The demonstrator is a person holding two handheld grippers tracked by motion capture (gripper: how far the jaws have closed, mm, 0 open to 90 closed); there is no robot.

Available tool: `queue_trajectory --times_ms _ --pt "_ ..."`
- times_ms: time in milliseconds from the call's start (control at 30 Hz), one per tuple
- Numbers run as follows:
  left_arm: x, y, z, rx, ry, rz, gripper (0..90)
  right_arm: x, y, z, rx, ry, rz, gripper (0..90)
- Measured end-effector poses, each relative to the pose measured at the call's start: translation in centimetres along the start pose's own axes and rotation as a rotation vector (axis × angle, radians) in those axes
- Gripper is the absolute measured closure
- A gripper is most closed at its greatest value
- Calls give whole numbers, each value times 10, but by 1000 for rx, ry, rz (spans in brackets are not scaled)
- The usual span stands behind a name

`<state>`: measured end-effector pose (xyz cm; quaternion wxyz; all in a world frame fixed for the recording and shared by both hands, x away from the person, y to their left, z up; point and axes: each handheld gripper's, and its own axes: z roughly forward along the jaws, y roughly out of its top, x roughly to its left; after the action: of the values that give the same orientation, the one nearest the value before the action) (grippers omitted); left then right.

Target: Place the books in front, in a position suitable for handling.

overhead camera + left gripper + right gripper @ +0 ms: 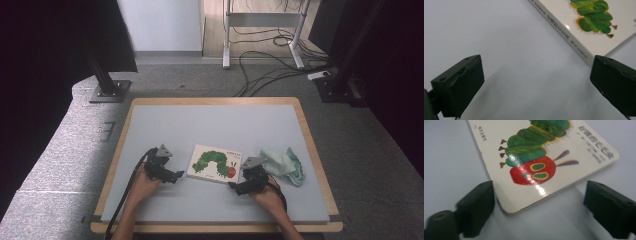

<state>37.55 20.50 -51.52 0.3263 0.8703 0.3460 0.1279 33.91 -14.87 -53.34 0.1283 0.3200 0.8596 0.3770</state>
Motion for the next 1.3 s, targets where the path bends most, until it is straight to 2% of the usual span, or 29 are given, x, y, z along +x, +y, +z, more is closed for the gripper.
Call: queue_trajectory --times_ms 33,67,133,167,267,333,400,500,633,767,933,1100,1200,1267,1300 --pt "1 0 2 -10 7 -2 0 -7 -1 -1 -7 -21 0 91" --pt "1 0 4 -17 10 -1 0 -13 0 0 -2 -22 27 109" --pt "2 1 7 -31 19 1 0 -16 1 0 7 -24 6 85" --pt "3 2 10 -33 18 4 0 -17 2 1 10 -20 10 75" --pt "1 5 20 -5 14 40 0 -20 5 3 -5 18 24 72" --pt "1 7 23 -18 -4 27 0 -23 8 7 -16 61 38 55" --pt "2 9 23 -13 -6 32 0 -26 13 12 -19 90 51 33" --pt "3 8 24 -11 -27 21 12 -29 18 18 -22 101 54 0" --pt "-1 9 23 -16 -26 33 33 -33 21 20 -19 106 45 0" --pt "-9 9 24 -16 -51 45 33 -39 24 21 -21 103 41 0" --pt "-22 10 24 -26 -126 51 29 -48 30 27 -25 96 48 0" --pt "-29 10 25 -26 -165 62 0 -54 38 34 -19 99 47 0" --pt "-34 10 25 -22 -181 82 0 -55 43 39 -14 99 42 0" --pt "-41 10 27 3 -130 148 0 -56 46 42 -13 101 38 0" --pt "-42 10 26 0 -131 157 0 -55 48 44 -12 110 35 0"
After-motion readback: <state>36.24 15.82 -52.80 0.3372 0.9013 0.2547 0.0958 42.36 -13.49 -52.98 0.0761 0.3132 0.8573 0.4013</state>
